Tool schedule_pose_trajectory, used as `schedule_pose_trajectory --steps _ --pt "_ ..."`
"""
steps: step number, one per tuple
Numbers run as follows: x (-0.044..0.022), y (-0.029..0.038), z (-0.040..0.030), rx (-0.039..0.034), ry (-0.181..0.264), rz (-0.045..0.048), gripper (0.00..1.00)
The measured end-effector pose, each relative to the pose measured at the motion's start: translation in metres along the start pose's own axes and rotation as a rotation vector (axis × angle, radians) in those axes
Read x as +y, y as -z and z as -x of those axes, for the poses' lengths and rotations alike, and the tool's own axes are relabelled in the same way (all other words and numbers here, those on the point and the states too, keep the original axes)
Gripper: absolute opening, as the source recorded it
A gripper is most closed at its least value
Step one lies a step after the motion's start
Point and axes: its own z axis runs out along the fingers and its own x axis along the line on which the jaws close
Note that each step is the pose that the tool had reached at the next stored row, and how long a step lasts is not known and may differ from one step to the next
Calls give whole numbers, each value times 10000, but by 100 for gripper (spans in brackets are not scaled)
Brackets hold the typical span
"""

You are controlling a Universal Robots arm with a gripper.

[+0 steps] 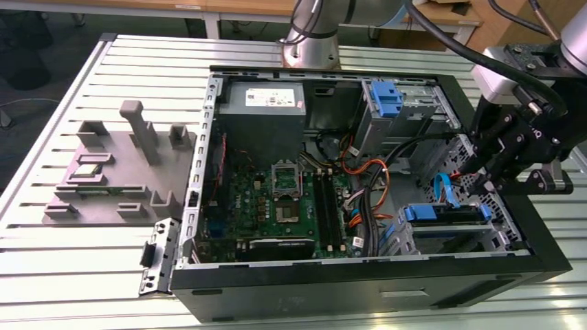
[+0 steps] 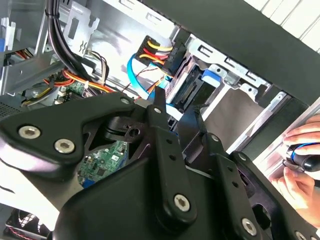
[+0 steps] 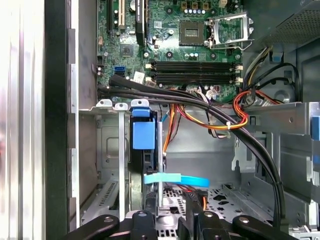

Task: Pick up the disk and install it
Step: 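Insert the second disk wire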

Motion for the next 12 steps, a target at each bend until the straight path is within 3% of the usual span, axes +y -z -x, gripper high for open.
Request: schedule_pose_trajectory --steps 12 --pt "-79 -2 5 -2 0 0 37"
